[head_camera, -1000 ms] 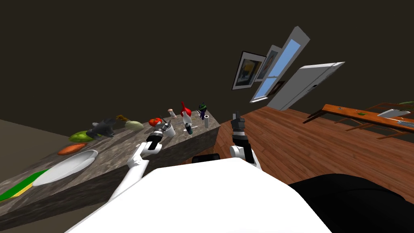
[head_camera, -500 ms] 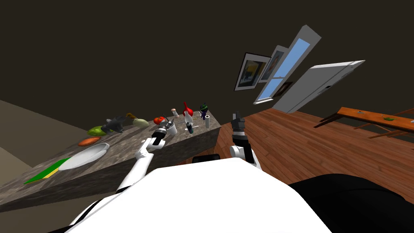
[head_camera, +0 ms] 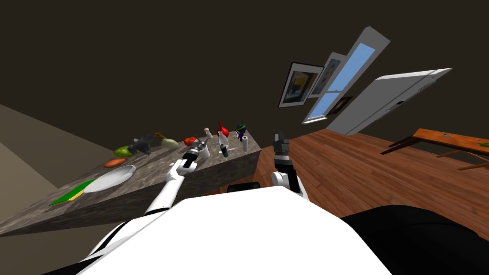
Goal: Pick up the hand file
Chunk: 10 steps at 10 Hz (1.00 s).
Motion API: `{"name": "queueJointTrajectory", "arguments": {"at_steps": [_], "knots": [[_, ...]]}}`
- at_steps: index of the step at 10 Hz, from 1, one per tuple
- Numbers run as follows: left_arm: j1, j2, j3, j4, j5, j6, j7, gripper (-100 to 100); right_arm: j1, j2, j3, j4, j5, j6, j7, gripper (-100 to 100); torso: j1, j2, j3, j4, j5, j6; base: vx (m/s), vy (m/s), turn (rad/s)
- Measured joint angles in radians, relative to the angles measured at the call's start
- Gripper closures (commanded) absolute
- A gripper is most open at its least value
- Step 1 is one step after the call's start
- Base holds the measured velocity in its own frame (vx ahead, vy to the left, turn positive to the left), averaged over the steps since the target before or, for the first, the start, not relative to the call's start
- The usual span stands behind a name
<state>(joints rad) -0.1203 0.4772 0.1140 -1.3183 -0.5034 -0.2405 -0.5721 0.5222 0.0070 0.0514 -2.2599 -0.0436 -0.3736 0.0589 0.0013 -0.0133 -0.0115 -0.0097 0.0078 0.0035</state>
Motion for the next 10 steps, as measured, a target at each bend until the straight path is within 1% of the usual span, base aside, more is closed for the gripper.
{"name": "queueJointTrajectory", "arguments": {"at_steps": [1, 2, 3, 4, 5, 6, 7, 8, 9, 10], "knots": [[-0.008, -0.001, 0.000, 0.030, 0.000, -0.005, -0.002, -100, 0.000, 0.000, 0.000, 0.000, 0.000, 0.000, 0.000, 0, 0.002, 0.000, 0.000, 0.000, 0.000, 0.000, -0.002, -0.035, 0.247], [-0.029, 0.016, -0.024, 0.042, 0.015, -0.012, 0.000, -100, 0.000, 0.000, 0.000, 0.000, 0.000, 0.000, 0.000, 0, 0.000, 0.000, 0.000, 0.000, 0.000, -0.001, -0.007, -0.050, 0.142], [-0.061, 0.022, -0.029, 0.076, 0.023, -0.034, -0.004, -100, 0.000, 0.000, 0.000, 0.000, 0.000, 0.000, 0.000, 0, -0.001, 0.000, 0.000, 0.000, 0.000, 0.000, -0.003, -0.025, -0.019], [-0.079, 0.018, -0.028, 0.115, 0.024, -0.049, -0.011, -100, 0.000, 0.000, 0.000, 0.000, 0.000, 0.000, 0.000, 0, 0.001, 0.000, 0.000, 0.000, 0.000, 0.000, -0.010, -0.037, 0.204], [-0.097, 0.024, -0.048, 0.129, 0.036, -0.064, -0.018, -100, 0.000, 0.000, 0.000, 0.000, 0.000, 0.000, 0.000, 0, 0.000, 0.000, 0.000, 0.000, 0.000, -0.001, -0.004, -0.046, 0.137], [-0.124, 0.029, -0.058, 0.154, 0.044, -0.080, -0.023, -100, 0.000, 0.000, 0.000, 0.000, 0.000, 0.000, 0.000, 0, 0.000, 0.000, 0.000, 0.000, 0.000, 0.000, 0.002, -0.028, -0.011], [-0.148, 0.032, -0.060, 0.184, 0.047, -0.089, -0.025, -100, 0.000, 0.000, 0.000, 0.000, 0.000, 0.000, 0.000, 0, 0.000, 0.000, 0.000, 0.000, 0.000, 0.000, 0.002, -0.008, -0.016], [-0.157, 0.037, -0.064, 0.209, 0.048, -0.088, -0.022, -100, 0.000, 0.000, 0.000, 0.000, 0.000, 0.000, 0.000, 0, 0.002, 0.000, 0.000, 0.000, 0.000, 0.000, 0.000, 0.000, 0.000], [-0.153, 0.038, -0.064, 0.221, 0.049, -0.085, -0.020, -100, 0.000, 0.000, 0.000, 0.000, 0.000, 0.000, 0.000, 0, 0.003, 0.000, 0.000, 0.000, 0.001, 0.000, -0.005, -0.036, 0.246], [-0.182, 0.043, -0.079, 0.250, 0.060, -0.107, -0.028, -100, 0.000, 0.000, 0.000, 0.000, 0.000, 0.000, 0.000, 0, 0.001, 0.000, 0.000, 0.000, 0.000, -0.001, -0.009, -0.054, 0.137]]}}
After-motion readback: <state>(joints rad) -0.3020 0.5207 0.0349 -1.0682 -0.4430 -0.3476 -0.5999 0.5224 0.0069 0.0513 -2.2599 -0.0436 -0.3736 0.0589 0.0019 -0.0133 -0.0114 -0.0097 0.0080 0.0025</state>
